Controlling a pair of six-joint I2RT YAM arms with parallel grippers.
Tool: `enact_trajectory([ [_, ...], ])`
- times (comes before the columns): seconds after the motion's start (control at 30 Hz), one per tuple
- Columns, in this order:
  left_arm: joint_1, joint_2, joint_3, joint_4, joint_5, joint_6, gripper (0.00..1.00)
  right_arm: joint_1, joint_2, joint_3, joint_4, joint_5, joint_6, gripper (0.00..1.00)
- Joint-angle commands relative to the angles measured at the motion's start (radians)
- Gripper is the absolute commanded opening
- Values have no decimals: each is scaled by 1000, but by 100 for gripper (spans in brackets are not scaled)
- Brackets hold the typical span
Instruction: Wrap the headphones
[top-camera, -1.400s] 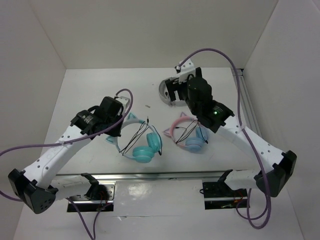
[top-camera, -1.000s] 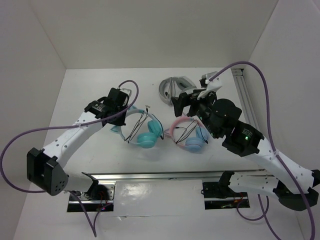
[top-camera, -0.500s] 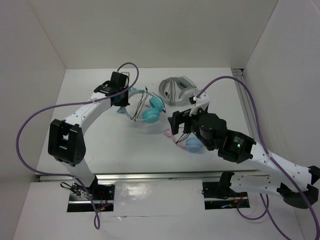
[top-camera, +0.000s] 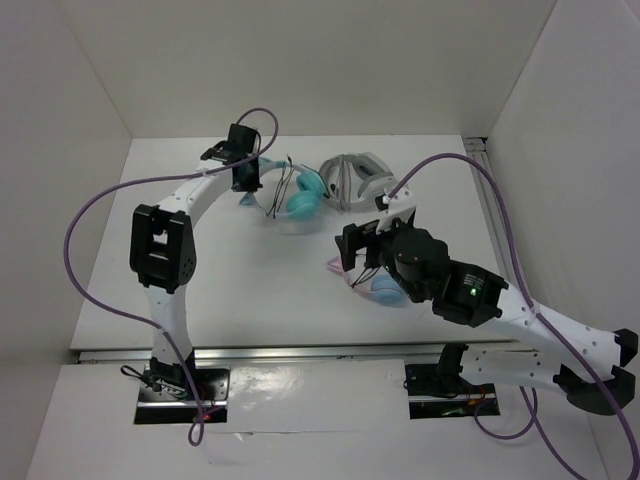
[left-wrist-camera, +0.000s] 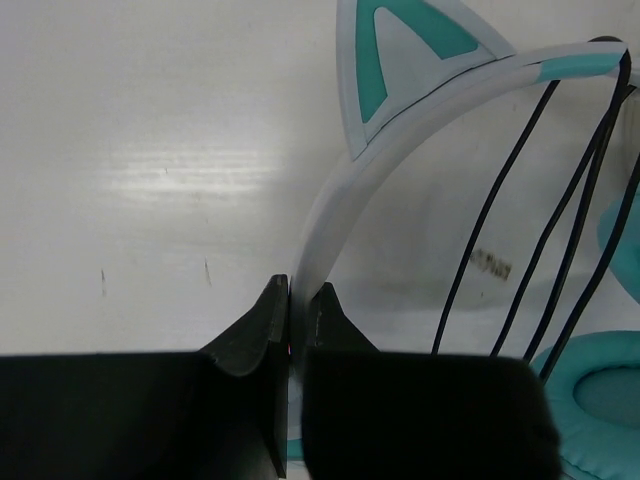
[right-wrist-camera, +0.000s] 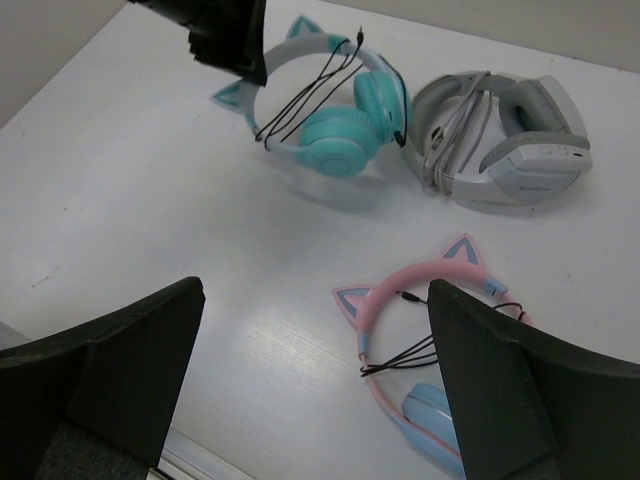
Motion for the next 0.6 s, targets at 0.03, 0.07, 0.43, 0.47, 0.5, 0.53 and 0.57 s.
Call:
enact_trajectory([
  [0.03, 13, 108, 194, 16, -50, -28, 0, 14, 40, 5, 21, 22, -2, 100],
  [0.07, 13, 130, 220, -10, -60, -28, 0, 14, 40, 5, 12, 31, -2, 100],
  [0.43, 127, 289, 363, -16, 9, -68, 0, 24, 49, -7, 45, 42, -33, 100],
  [0.47, 127, 289, 375, -16, 20, -68, 0, 24, 50, -16, 45, 54, -33, 100],
  [0.5, 127, 304, 385, -16, 20, -68, 0, 24, 50, -16, 56, 65, -33, 100],
  [0.53, 127, 317, 398, -16, 20, -68, 0, 24, 50, -29, 56, 74, -33, 100],
  [0.57, 127, 317, 398, -16, 32, -68, 1, 24, 40, -38, 67, 74, -33, 100],
])
